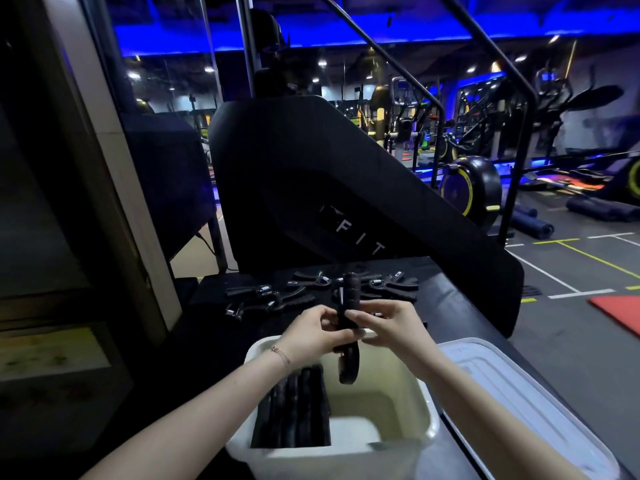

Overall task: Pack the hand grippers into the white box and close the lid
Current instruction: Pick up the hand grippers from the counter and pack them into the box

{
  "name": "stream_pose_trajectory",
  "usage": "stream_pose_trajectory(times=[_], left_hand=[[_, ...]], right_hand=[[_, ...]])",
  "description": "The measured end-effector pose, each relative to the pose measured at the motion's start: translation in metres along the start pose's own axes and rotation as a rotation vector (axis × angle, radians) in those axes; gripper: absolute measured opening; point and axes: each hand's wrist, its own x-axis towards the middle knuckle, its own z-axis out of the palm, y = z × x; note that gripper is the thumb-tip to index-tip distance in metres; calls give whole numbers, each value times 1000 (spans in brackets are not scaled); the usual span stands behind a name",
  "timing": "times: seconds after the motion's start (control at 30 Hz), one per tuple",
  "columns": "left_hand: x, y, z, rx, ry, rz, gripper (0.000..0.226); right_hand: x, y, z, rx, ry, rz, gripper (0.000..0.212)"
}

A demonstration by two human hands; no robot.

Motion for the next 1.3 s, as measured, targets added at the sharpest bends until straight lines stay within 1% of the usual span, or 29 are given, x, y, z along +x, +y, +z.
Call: stream_pose_trajectory(times=[0.1,0.2,0.23,0.3,0.33,0.4,0.43,0.53,0.6,0.67,0.73,0.83,0.87,0.93,0.97,1.07,1.13,1.3], left_hand=[[-2,-9,5,-34,-46,-45,46],[-9,-13,6,-59,-180,-45,35],[-11,-15,5,-38,-216,-37,36],[-12,-23,-3,95,-247,7,47],[-12,-26,-9,189,-226,37,49],[-12,-32,-24,376,-141,66,47],[-12,-35,-31,466,-109,87,45],[-13,-46,-44,641,-114,146,42],[-14,-52,-48,663,-114,150,40],[-15,-57,-49,663,-102,158,38],[-16,-60,-50,660,-100,169,34],[-16,-60,-51,648,-113,193,27],[-16,-59,-51,653,-118,198,28],[-16,-59,-50,656,-119,213,37],[-16,-60,-50,662,-122,224,39],[-15,-62,-48,693,-154,247,28],[-14,-63,-48,708,-187,257,28],[-12,-67,-51,710,-200,248,29]], right_hand=[[-4,5,2,39,-79,121,15],[-7,11,4,47,-133,222,22],[-7,14,5,25,-132,246,24],[-7,20,6,-36,-132,281,26],[-8,22,7,-75,-139,290,25],[-8,25,9,-174,-156,303,22],[-7,25,11,-225,-168,309,25],[-3,22,12,-311,-219,318,29],[-3,22,10,-337,-251,321,28],[-5,27,8,-368,-288,354,33],[-6,37,9,-420,-311,417,38],[-3,53,16,-462,-340,524,37],[-1,57,19,-469,-365,559,38],[3,62,27,-480,-435,621,40],[5,64,31,-482,-467,643,39],[13,63,40,-487,-535,680,32],[17,61,43,-496,-569,697,29],[22,67,40,-425,-590,752,30]])
